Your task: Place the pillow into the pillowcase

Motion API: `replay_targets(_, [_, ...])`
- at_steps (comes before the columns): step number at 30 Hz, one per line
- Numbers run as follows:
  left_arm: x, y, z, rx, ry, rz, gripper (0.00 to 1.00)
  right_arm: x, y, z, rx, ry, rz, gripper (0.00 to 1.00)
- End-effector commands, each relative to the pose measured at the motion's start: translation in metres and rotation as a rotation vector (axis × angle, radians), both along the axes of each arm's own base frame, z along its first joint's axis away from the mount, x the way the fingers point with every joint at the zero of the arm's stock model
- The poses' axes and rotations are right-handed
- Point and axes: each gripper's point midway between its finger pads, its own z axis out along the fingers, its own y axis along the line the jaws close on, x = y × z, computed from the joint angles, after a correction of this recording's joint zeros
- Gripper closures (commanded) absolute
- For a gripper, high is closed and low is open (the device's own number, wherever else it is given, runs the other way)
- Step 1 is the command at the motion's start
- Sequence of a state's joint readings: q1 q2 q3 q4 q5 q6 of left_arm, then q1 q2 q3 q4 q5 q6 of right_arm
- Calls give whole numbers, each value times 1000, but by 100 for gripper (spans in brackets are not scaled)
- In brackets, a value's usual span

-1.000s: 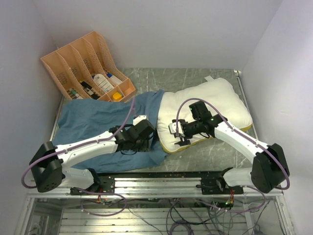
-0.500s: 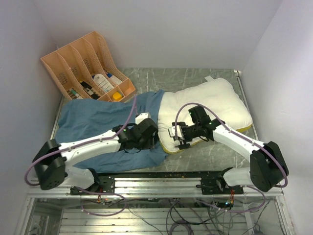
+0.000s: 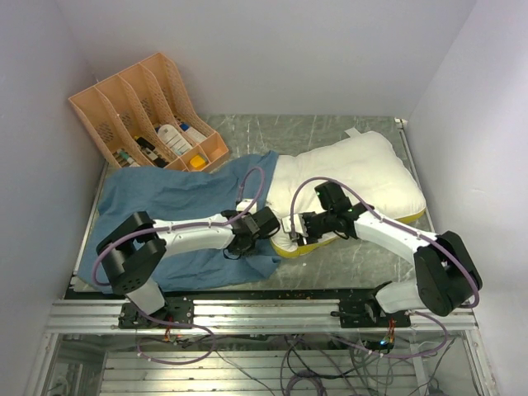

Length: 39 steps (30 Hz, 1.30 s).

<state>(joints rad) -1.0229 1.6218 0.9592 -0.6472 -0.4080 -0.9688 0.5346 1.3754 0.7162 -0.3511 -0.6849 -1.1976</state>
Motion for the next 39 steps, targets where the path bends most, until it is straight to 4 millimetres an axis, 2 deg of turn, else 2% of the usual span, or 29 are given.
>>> replay_targets(1, [2, 10, 16, 7, -51, 21, 51, 2, -4, -8, -40, 9, -10, 68])
replay_targets(3, [3, 5, 31, -49, -70, 22, 46, 1, -3, -7, -35, 13, -8, 79])
replay_targets(5, [5, -5, 55, -143, -103, 10, 45, 1, -2, -6, -30, 15, -5, 86])
replay_targets(10, [1, -47, 115, -488, -172, -75, 42, 0, 1, 1, -5, 18, -5, 97])
replay_targets(13, [-7, -76, 132, -722, -176, -117, 41, -1, 5, 6, 19, 21, -1, 100])
replay_targets(15, [-7, -84, 125, -787, -162, -83, 41, -2, 6, 8, 31, 31, 1, 100])
replay_targets(16, [-6, -83, 114, -778, -149, -51, 40, -1, 7, 9, 34, 33, 0, 100])
replay_targets(21, [5, -63, 65, -630, -114, 140, 39, -3, 7, 8, 38, 42, 2, 100])
replay_targets(28, [25, -45, 40, -550, -170, 352, 40, -3, 7, 11, 43, 41, 4, 100])
replay_targets(36, [22, -32, -14, -204, -45, 487, 40, -4, 7, 9, 37, 51, 8, 100])
replay_targets(39, [23, -38, -21, -115, -4, 497, 40, -4, 7, 9, 37, 51, 7, 100])
